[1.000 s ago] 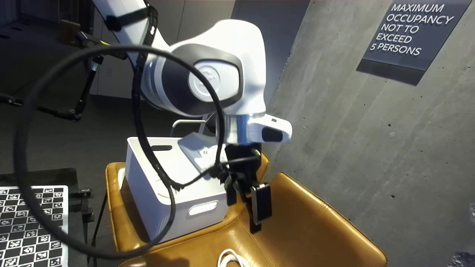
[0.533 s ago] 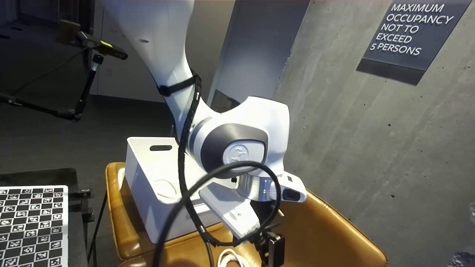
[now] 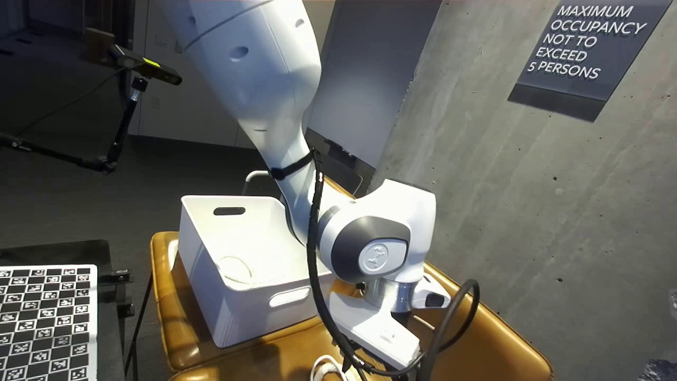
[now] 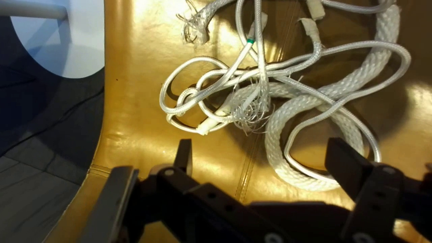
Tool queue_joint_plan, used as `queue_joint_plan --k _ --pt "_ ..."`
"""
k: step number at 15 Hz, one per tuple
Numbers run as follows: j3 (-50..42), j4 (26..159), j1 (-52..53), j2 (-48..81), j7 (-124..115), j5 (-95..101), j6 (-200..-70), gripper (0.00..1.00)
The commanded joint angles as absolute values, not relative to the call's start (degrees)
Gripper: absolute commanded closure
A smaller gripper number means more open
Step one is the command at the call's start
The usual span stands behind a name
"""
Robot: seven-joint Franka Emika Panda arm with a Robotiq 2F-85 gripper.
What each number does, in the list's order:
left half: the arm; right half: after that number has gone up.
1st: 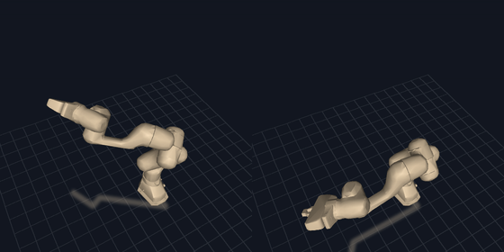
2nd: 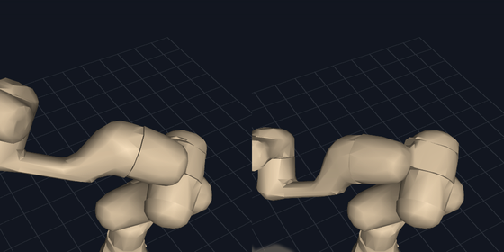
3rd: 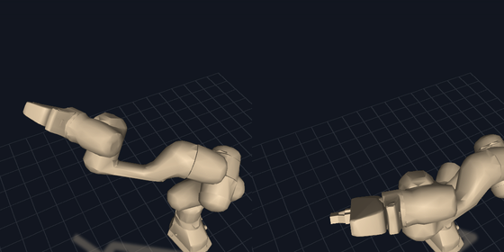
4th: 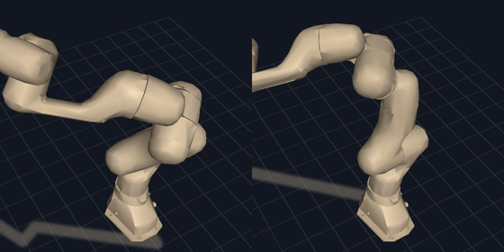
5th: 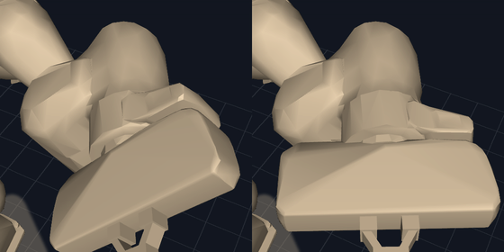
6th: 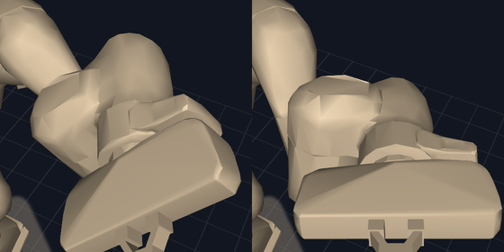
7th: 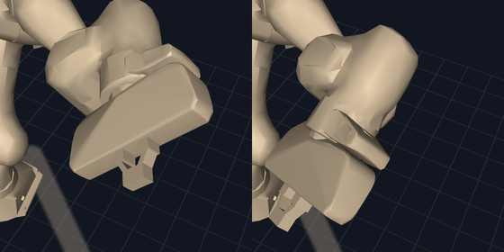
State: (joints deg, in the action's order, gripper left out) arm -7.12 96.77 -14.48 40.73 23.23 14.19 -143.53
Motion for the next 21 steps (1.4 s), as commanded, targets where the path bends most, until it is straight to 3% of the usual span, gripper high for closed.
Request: queue_joint_plan --k 1,21 --pt "-4.69 90.98 -16.22 45.83 29.29 14.31 -143.51 0.0" --pt "-5.3 77.19 -14.05 61.42 31.23 19.53 -147.34 0.0"
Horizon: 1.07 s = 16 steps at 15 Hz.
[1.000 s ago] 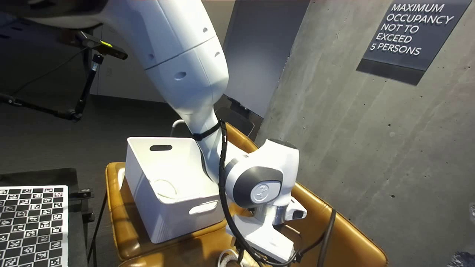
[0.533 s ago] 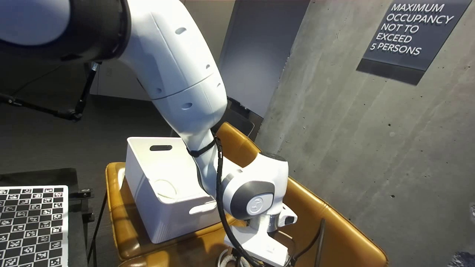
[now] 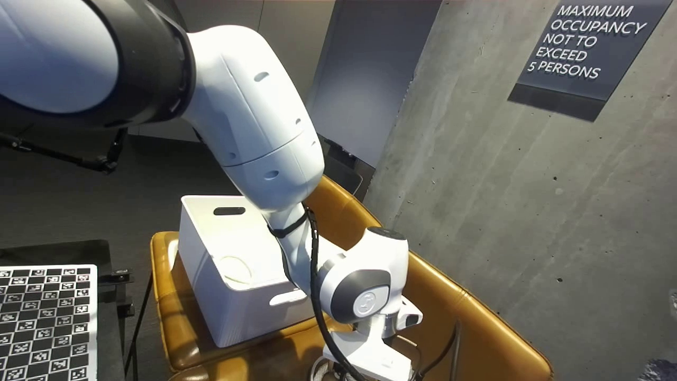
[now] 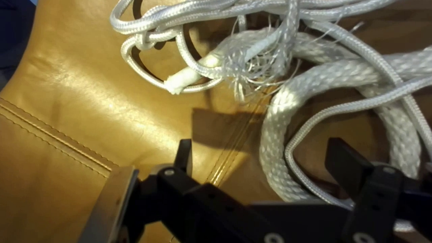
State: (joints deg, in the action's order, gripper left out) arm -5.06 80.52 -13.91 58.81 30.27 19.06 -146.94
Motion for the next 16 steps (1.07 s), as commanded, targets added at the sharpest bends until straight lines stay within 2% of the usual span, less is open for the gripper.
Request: queue_joint_plan --k 1,3,4,5,6,7,11,16 --pt "-5.32 76.56 -14.08 62.01 31.27 19.49 -147.27 0.0" --pt "-5.42 75.07 -14.1 63.18 31.32 19.47 -146.99 0.01" --pt "-5.46 74.29 -14.12 63.67 31.28 19.38 -146.77 0.1" --pt "-5.48 73.61 -14.17 64.16 31.25 19.3 -146.64 0.25" --pt "-5.51 72.94 -14.23 64.64 31.2 19.21 -146.43 0.27" --pt "-5.56 72.35 -14.3 65.09 31.2 19.18 -146.35 0.34" --pt "-5.91 70.31 -14.77 66.92 31.25 19.07 -146.02 0.66" --pt "-6.0 68.72 -15.4 67.62 31.14 18.59 -144.56 0.99"
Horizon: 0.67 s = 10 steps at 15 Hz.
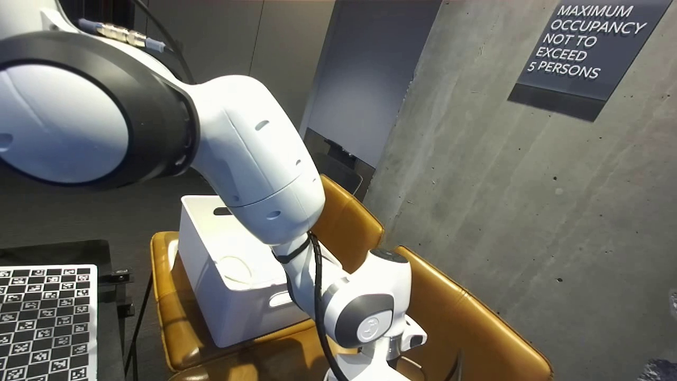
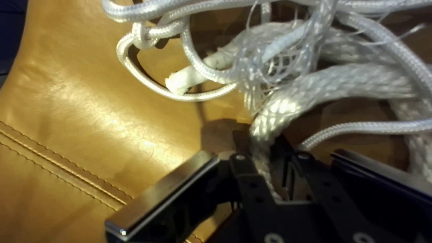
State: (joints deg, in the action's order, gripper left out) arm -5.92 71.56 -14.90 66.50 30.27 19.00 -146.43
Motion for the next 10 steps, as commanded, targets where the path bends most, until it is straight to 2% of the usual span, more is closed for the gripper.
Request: queue_joint_plan --k 1,3,10 --pt "-6.15 68.83 -15.44 67.3 30.95 18.56 -144.21 1.0" --pt "-6.89 72.33 -14.92 64.13 29.75 18.95 -144.87 0.97" --pt "-6.47 93.29 -13.37 44.42 28.13 19.15 -144.55 0.97"
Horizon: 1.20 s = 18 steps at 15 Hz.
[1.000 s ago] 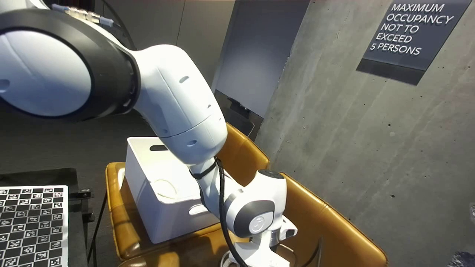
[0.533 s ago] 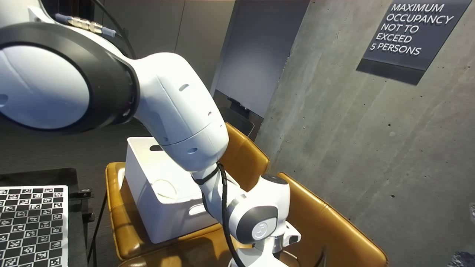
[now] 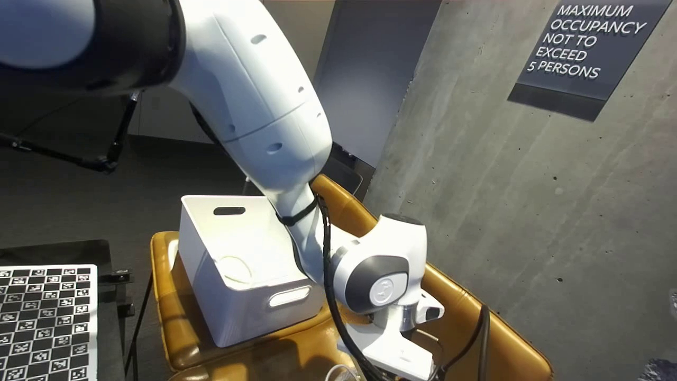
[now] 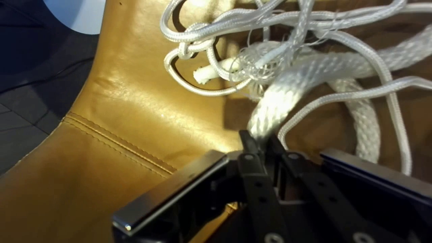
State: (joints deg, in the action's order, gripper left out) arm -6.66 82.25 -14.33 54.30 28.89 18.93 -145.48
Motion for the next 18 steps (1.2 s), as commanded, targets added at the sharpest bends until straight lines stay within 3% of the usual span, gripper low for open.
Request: queue_joint_plan --k 1,9,18 --pt "-6.29 95.95 -13.29 41.7 28.31 19.17 -144.65 0.97" --pt "-3.51 113.54 -13.15 17.92 29.47 16.77 -148.04 0.97" --pt "-3.26 118.85 -7.58 -7.03 30.25 11.96 -143.04 0.97"
